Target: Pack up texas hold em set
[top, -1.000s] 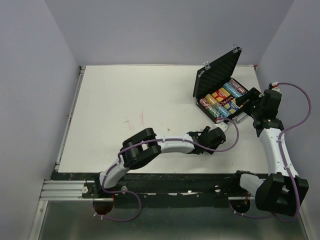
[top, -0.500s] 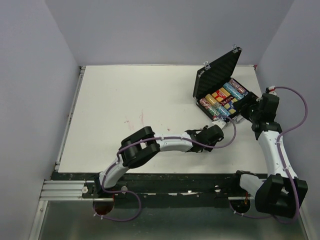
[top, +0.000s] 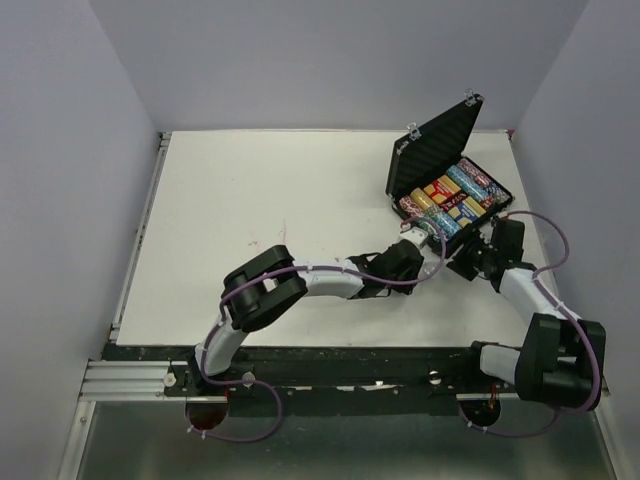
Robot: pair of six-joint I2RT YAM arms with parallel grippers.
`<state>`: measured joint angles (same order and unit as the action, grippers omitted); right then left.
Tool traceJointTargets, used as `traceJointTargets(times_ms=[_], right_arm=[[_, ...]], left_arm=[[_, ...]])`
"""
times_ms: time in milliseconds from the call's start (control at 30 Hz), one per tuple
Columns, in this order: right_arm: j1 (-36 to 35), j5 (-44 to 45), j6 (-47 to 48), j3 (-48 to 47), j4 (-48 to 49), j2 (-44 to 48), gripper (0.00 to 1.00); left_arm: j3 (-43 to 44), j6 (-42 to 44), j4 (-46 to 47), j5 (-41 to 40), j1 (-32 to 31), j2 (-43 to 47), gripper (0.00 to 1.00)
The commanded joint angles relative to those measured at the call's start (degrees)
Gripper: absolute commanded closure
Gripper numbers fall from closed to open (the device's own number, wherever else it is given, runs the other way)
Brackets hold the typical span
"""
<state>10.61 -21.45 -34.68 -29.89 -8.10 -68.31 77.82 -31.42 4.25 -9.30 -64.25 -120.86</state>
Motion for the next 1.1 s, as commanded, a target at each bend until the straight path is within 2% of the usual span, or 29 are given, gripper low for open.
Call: traceJointTargets(times_ms=[0,200,467,533,1067], right_arm=[[-3.39,-5.79,-2.85,2.99,3.61,-2.70,0.33],[-7.79,-7.46,-5.93,7.30,6.16,-4.19,0.34],[-9.12,-8.25,-7.95,10.20,7.57,-5.25,0.37],[-9.29,-8.34,-9.00,11.08,10.38,-5.60,0.39],[-10.26,-7.82,-11.38,13.72,18.29,-10.61,0.63]], left_arm=[[-3.82,-1.80,-2.23,2.97,1.49,-0.52,0.62],[-4.87,-1.98,-1.26,3.59,1.67,-0.08,0.62],[-6.10,-2.42,0.14,4.02,2.11,0.53,0.62],[-6.45,-2.59,0.58,4.29,2.20,0.71,0.62],[-9.09,-2.15,4.89,6.31,2.55,1.85,0.62]])
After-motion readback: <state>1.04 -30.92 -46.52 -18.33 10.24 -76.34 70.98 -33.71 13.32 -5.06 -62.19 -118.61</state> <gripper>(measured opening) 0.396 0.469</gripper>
